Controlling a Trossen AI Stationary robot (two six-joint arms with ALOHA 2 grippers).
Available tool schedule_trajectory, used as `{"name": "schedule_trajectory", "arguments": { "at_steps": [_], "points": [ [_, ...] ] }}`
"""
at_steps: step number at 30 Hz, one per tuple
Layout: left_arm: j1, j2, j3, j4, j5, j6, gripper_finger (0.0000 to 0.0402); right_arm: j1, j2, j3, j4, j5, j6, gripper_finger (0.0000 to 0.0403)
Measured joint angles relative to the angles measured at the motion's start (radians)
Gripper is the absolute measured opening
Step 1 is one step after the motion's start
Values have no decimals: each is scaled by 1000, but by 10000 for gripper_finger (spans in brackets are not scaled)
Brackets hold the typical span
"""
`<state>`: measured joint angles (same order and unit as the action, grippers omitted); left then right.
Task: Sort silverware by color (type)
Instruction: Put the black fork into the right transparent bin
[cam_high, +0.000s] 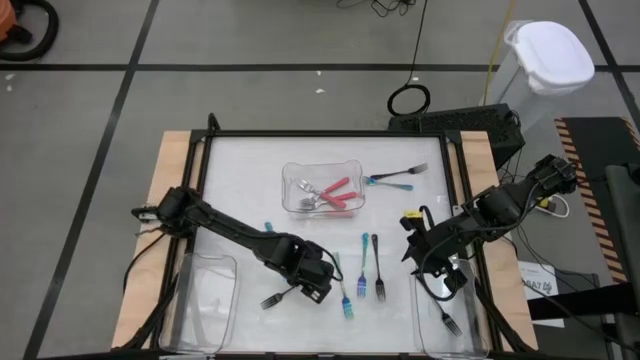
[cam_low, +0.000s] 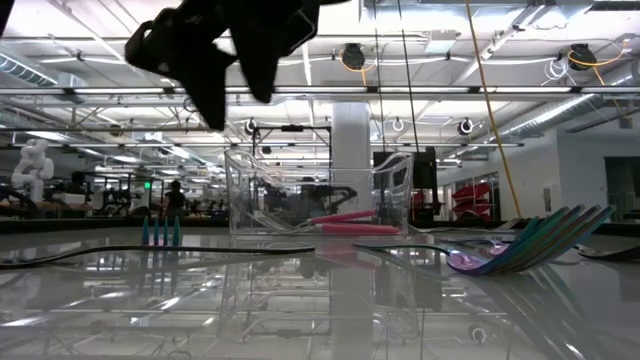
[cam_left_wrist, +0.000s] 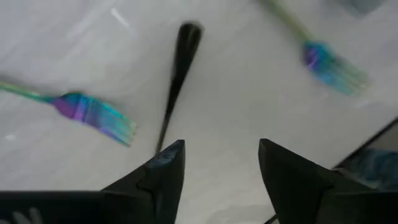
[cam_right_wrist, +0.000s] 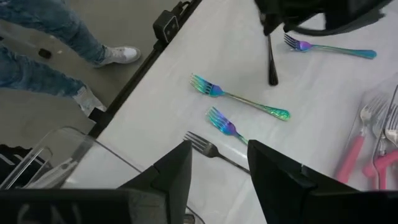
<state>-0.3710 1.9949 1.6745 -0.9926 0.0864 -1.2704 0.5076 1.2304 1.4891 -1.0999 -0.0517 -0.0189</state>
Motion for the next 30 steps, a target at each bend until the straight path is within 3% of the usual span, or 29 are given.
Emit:
{"name": "schedule_trajectory", "arguments": {
  "at_steps": [6, 17, 30],
  "points": [
    [-10, 49, 0, -43, 1, 28, 240, -17, 0, 0, 14, 2, 28, 153],
    [-10, 127, 0, -71, -19, 63, 242, -24, 0, 0, 53, 3, 45, 153],
    [-7, 147, -1, -60, -35, 223, 241, -24, 0, 0, 53, 3, 138, 153]
  ]
}}
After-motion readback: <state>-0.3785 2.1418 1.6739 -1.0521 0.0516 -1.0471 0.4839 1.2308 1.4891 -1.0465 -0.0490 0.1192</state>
